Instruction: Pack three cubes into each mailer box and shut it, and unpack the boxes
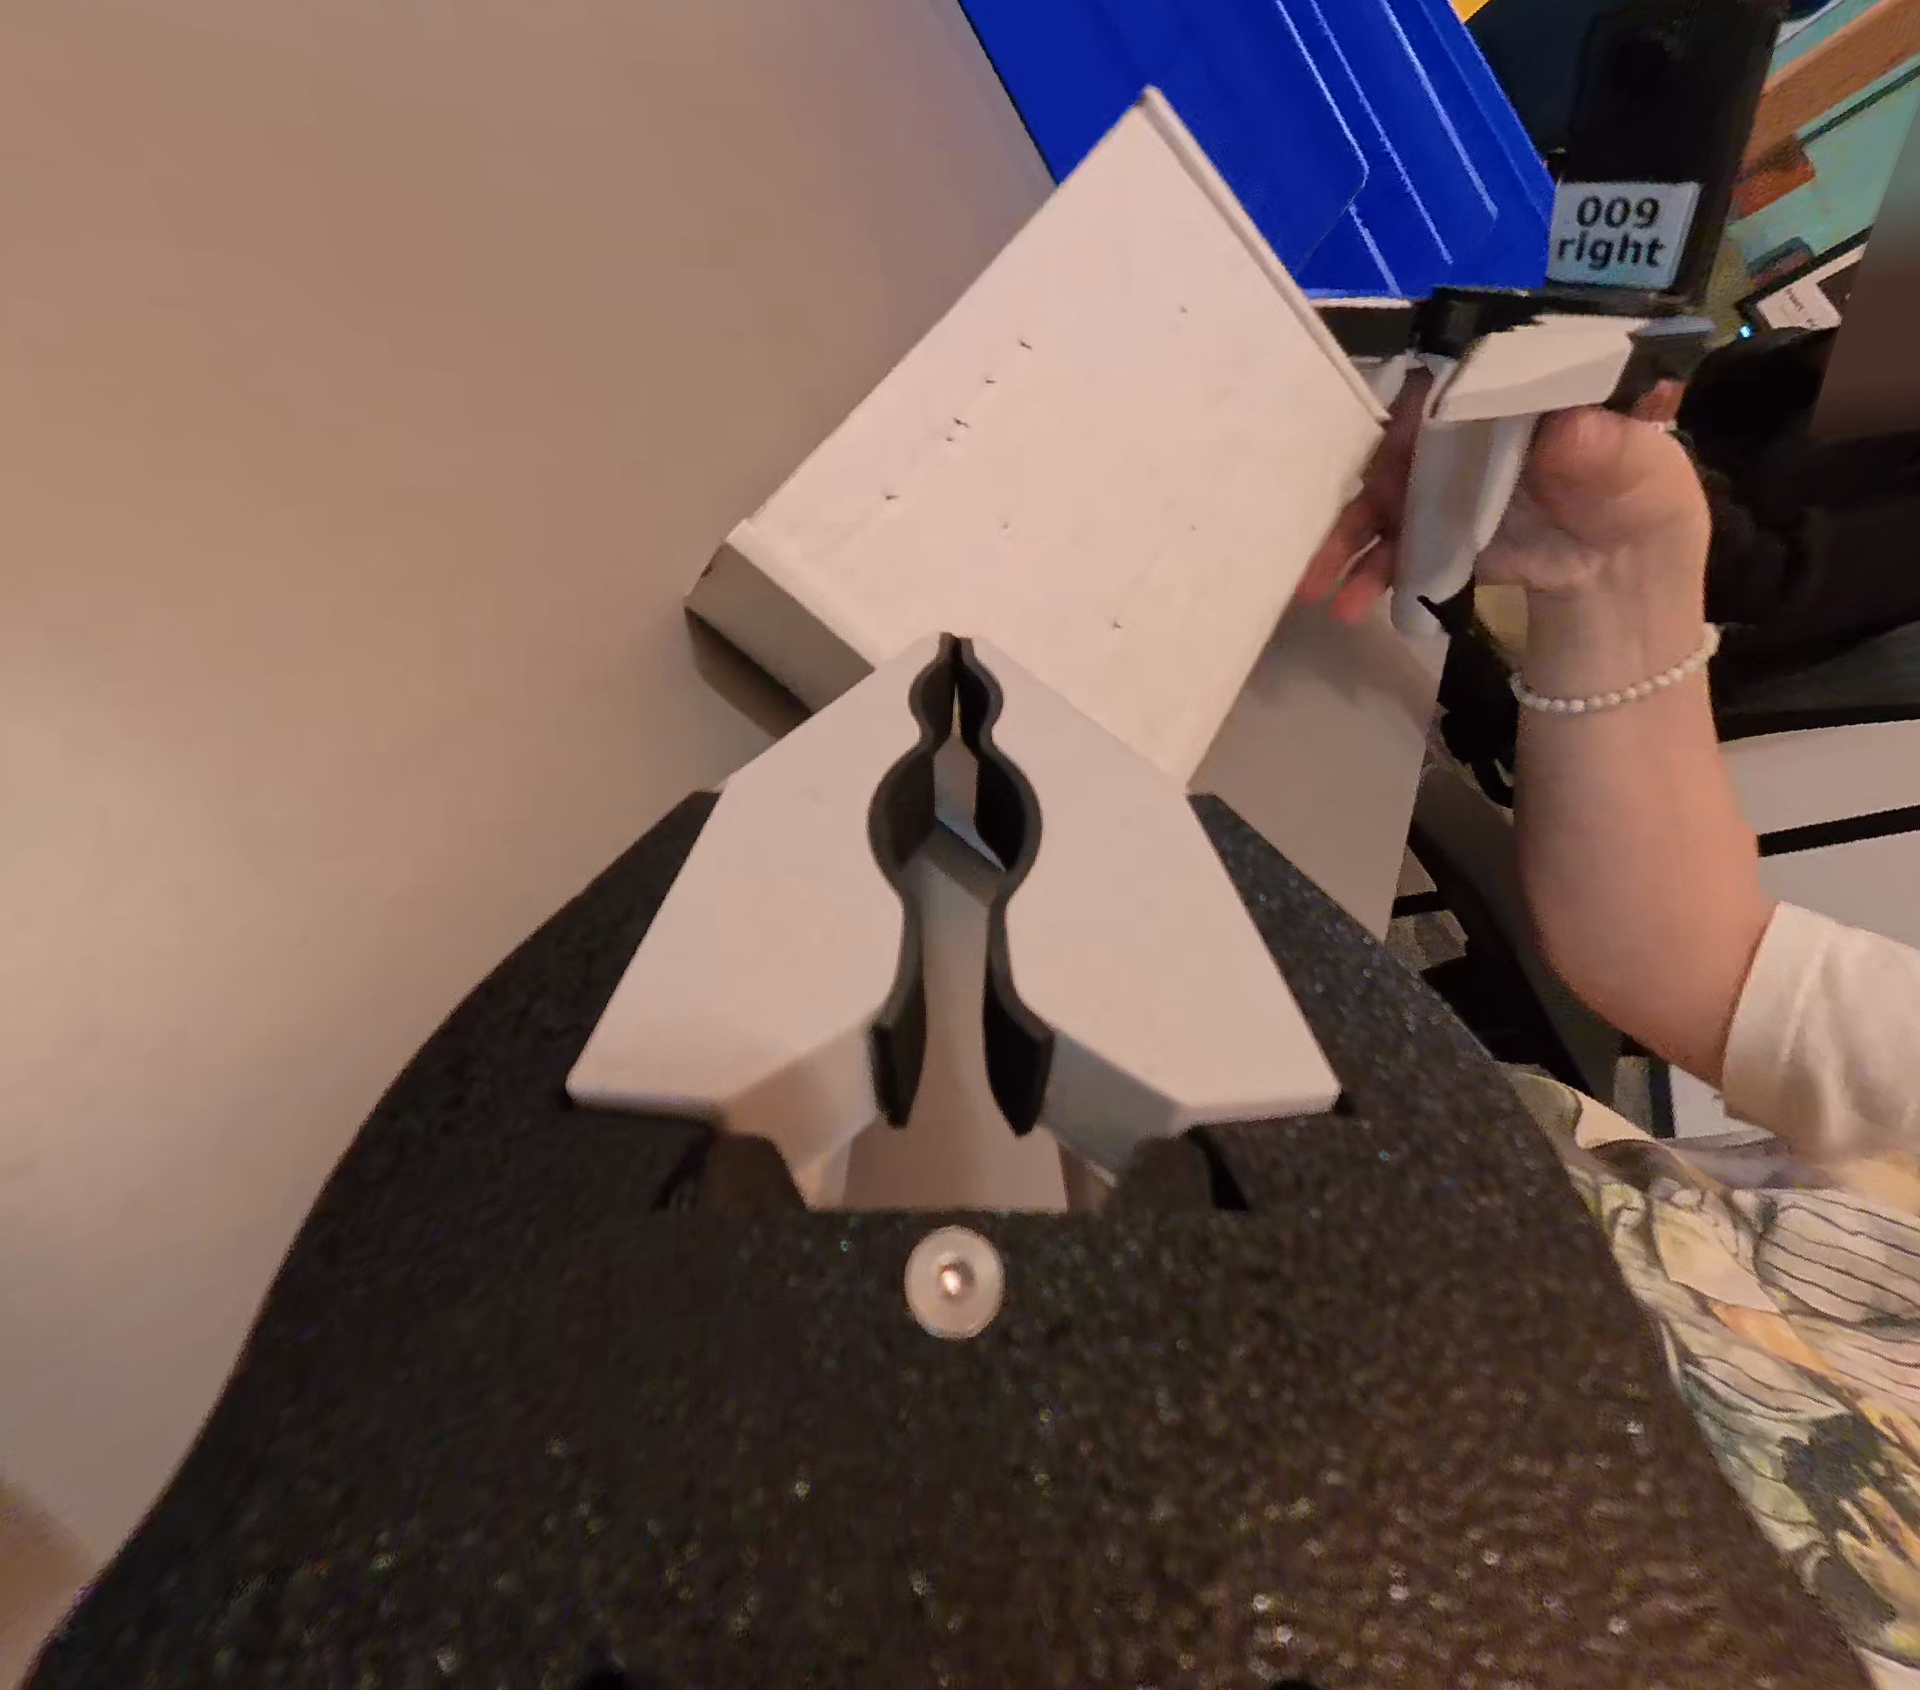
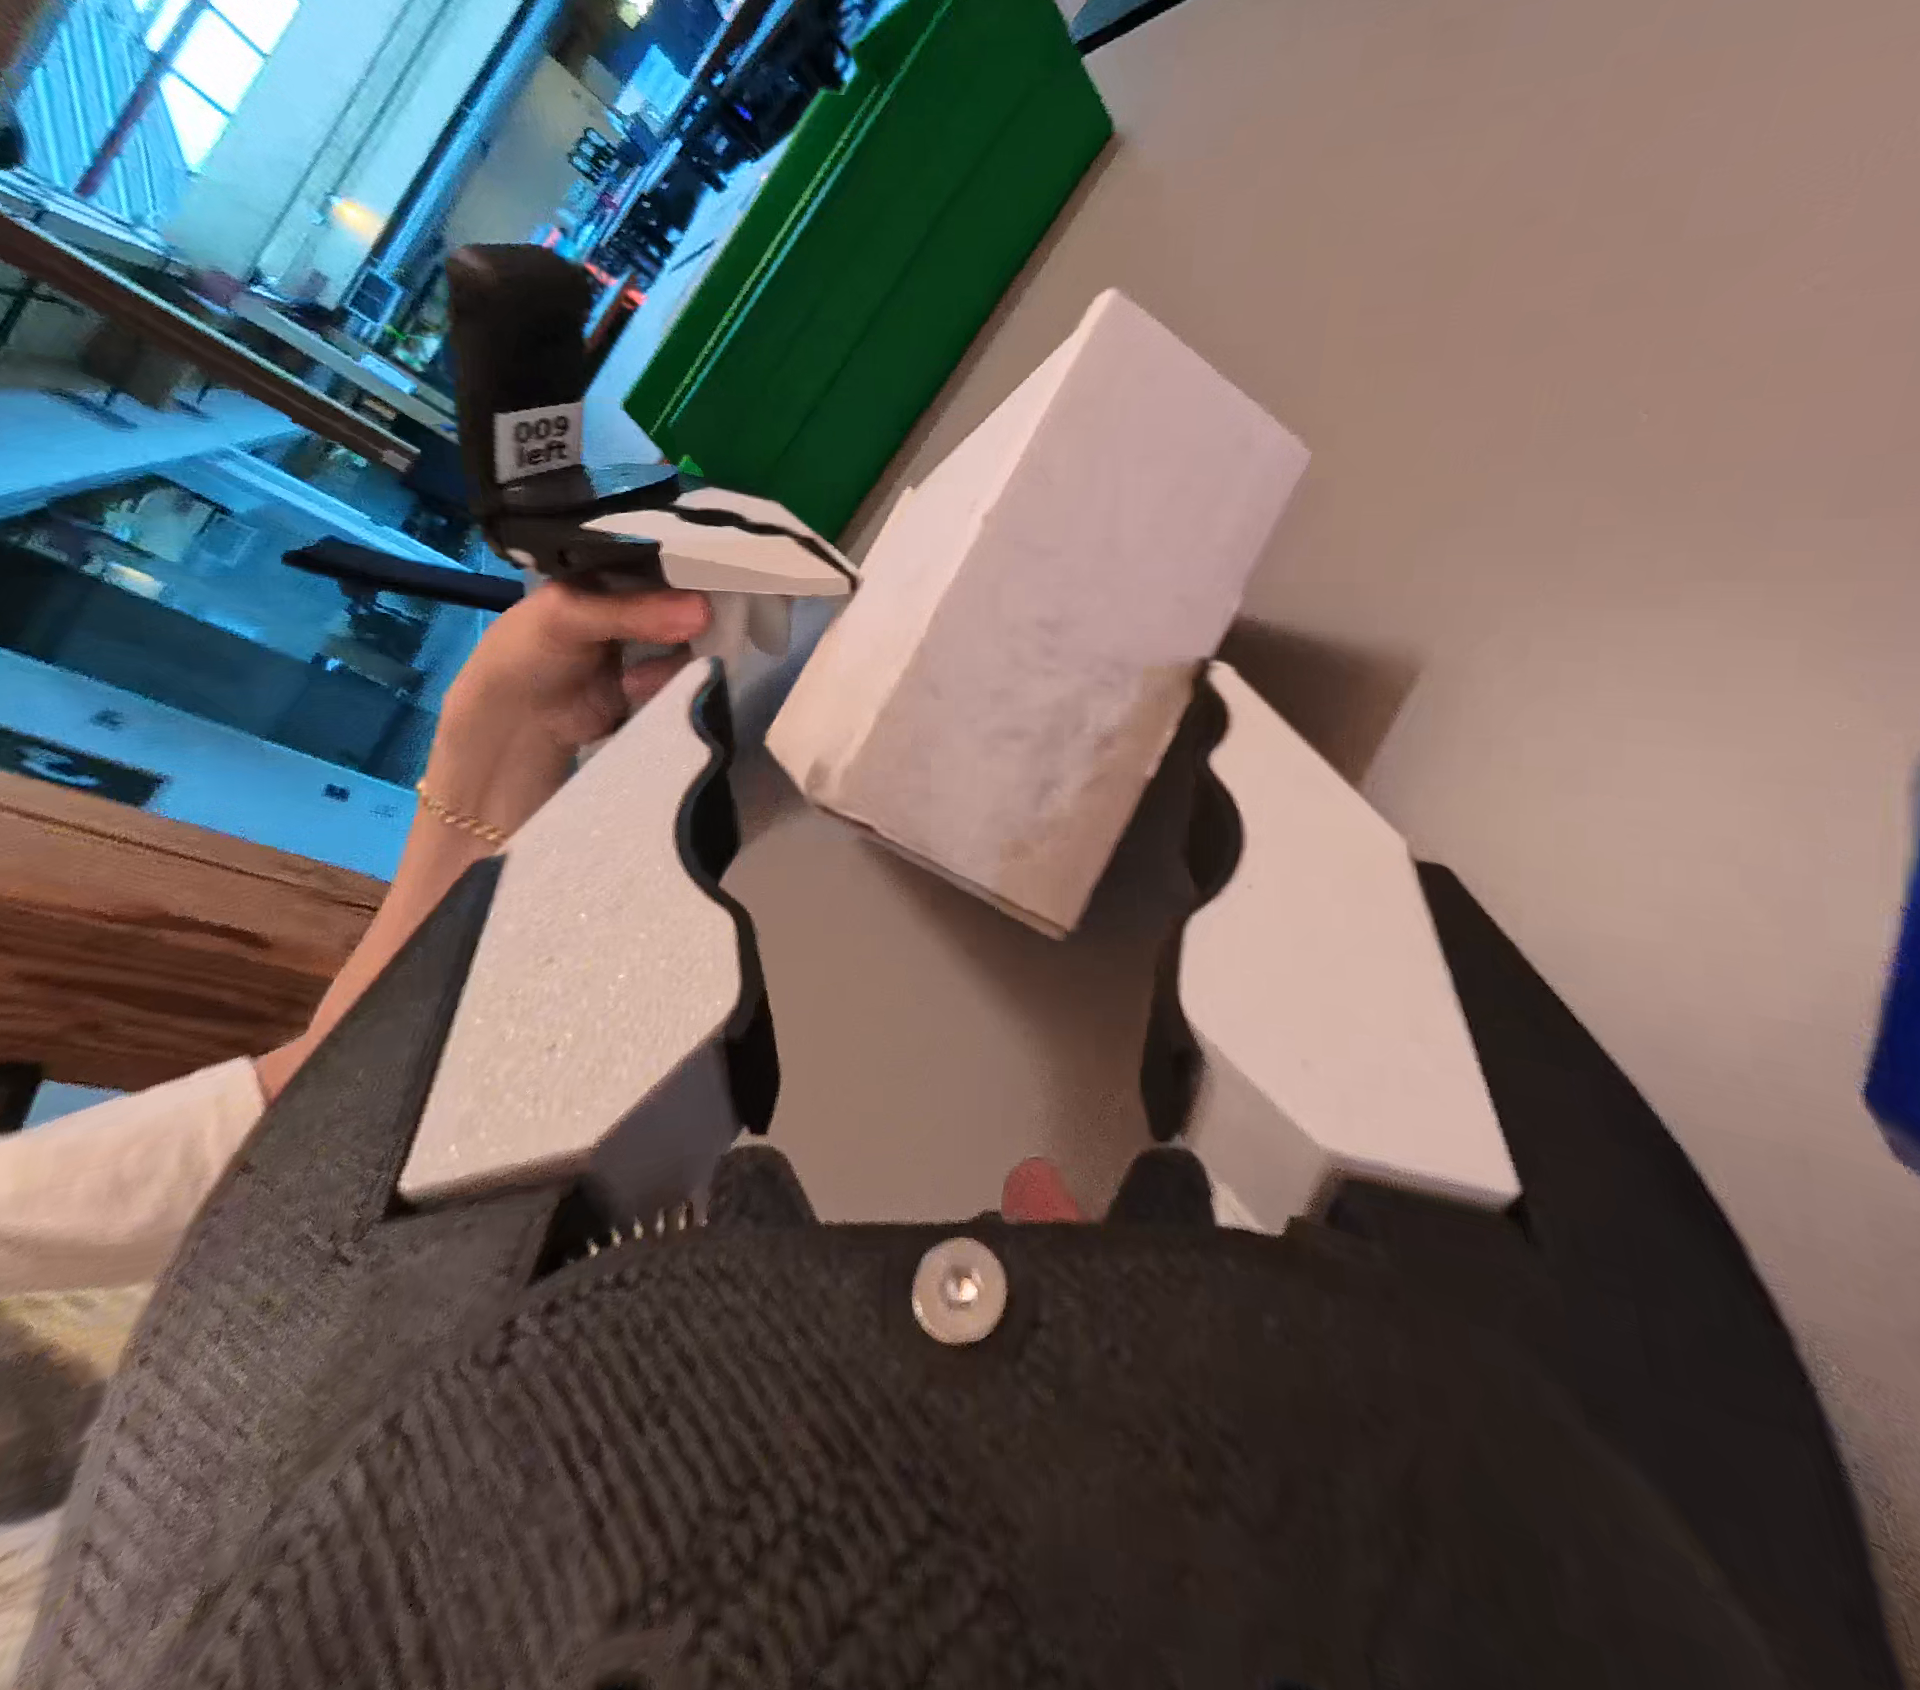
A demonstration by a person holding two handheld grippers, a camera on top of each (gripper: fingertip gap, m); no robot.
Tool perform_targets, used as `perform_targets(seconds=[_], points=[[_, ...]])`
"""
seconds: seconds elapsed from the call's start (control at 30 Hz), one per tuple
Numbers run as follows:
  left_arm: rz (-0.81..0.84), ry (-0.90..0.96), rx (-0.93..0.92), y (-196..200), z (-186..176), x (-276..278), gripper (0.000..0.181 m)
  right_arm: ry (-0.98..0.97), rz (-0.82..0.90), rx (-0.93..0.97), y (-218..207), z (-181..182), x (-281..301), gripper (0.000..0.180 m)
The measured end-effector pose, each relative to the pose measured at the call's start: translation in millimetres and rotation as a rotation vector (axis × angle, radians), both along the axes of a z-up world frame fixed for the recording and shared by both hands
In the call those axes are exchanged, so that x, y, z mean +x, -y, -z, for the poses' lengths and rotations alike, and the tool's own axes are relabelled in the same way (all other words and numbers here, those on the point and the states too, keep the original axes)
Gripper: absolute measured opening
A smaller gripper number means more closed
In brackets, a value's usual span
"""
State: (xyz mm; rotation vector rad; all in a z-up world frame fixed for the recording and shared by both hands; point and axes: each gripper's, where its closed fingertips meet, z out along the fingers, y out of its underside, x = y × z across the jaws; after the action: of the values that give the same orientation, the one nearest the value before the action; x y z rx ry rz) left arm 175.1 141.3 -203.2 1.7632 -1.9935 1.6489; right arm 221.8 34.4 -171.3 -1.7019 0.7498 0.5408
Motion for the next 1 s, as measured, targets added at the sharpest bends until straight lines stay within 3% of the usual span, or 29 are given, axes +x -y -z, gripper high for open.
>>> perform_targets(seconds=[0.1, 0.13, 0.2, 0.23, 0.4, 0.5, 0.6, 0.7, 0.83, 0.9, 1.0], points=[[0.006, 0.023, 0.028, 4, -1, 2, 0.0, -0.019, -0.002, -0.098, -9, 16, 9, 0.099], [0.009, 0.03, 0.044, 4, -1, 3, 0.0, -0.014, 0.007, -0.129, -10, 21, 12, 0.095], [0.019, 0.05, 0.08, 3, 0, 2, 0.0, 0.035, 0.065, -0.156, -7, 27, 26, 0.063], [0.024, 0.067, 0.093, 3, 0, 2, 0.0, 0.007, 0.077, -0.139, -7, 28, 27, 0.062], [0.032, 0.135, 0.158, 2, 0, 3, 0.0, -0.087, 0.074, -0.106, -4, 31, 23, 0.063], [0.025, 0.13, 0.161, 1, 0, 2, 0.0, -0.225, 0.026, -0.026, -5, 23, 16, 0.086], [0.023, 0.119, 0.149, -1, 0, 1, 0.0, -0.282, 0.014, -0.009, 0, 25, 19, 0.067], [0.012, 0.129, 0.152, -2, 0, 0, 0.0, -0.284, -0.02, -0.008, 4, 24, 14, 0.063], [0.007, 0.133, 0.139, -2, 0, 0, 0.0, -0.278, -0.093, -0.07, -5, 30, -4, 0.072], [0.006, 0.141, 0.131, -1, 0, 0, 0.0, -0.295, -0.1, -0.101, -14, 35, -8, 0.087], [0.016, 0.172, 0.169, -3, 0, -1, 0.0, -0.293, -0.047, -0.103, -19, 40, 3, 0.07]])
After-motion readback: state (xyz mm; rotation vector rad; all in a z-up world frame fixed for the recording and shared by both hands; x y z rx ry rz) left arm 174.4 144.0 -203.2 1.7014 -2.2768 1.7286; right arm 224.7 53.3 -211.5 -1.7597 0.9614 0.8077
